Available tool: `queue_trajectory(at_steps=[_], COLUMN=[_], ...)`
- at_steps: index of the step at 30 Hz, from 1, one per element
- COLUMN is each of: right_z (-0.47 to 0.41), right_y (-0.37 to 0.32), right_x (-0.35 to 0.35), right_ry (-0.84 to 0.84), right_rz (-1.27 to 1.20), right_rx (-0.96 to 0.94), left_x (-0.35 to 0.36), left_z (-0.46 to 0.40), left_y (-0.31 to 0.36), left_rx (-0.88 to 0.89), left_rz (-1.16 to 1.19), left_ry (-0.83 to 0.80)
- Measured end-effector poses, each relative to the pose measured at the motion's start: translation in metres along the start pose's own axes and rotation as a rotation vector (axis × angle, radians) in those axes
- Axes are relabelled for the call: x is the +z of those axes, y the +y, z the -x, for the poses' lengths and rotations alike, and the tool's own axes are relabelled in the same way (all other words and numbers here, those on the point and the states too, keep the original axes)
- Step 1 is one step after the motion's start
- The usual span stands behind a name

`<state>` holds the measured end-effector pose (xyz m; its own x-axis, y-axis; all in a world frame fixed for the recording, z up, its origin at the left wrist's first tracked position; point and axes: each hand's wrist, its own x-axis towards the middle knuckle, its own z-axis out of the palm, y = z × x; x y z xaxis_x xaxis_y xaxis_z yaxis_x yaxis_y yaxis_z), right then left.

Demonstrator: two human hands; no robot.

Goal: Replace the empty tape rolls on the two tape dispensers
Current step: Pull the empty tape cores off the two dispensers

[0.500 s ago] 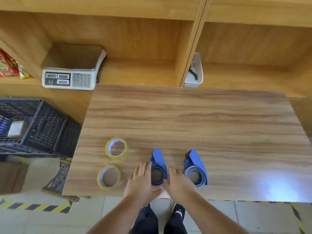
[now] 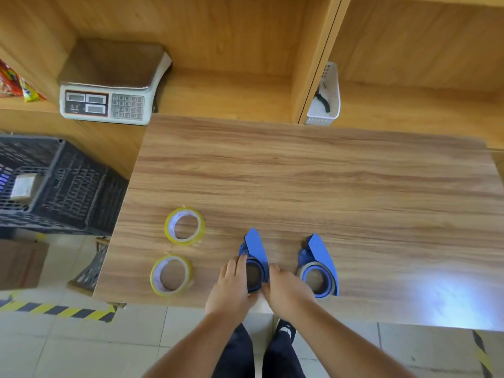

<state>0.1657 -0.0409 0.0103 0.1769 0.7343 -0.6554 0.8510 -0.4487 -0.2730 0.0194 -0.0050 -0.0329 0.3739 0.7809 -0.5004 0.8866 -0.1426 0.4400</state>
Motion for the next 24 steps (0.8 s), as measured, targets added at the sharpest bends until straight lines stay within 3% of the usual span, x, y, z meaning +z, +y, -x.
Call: queue_trajectory(at_steps=[15, 24], right_z=[-0.009, -0.010], right_y=[0.012, 0.009], right_x=[-0.012, -0.048], right_ry=[0.004, 0.126], right_rz=[-0.029, -0.248], right_rx=[0.089, 0.160], left_x=[-0.022, -0.047], left_z=[0.004, 0.015], left_y=[-0.002, 0.017], left_rx=[0.077, 0.127], left_rz=[-0.025, -0.020], left_ry=[-0.044, 0.135])
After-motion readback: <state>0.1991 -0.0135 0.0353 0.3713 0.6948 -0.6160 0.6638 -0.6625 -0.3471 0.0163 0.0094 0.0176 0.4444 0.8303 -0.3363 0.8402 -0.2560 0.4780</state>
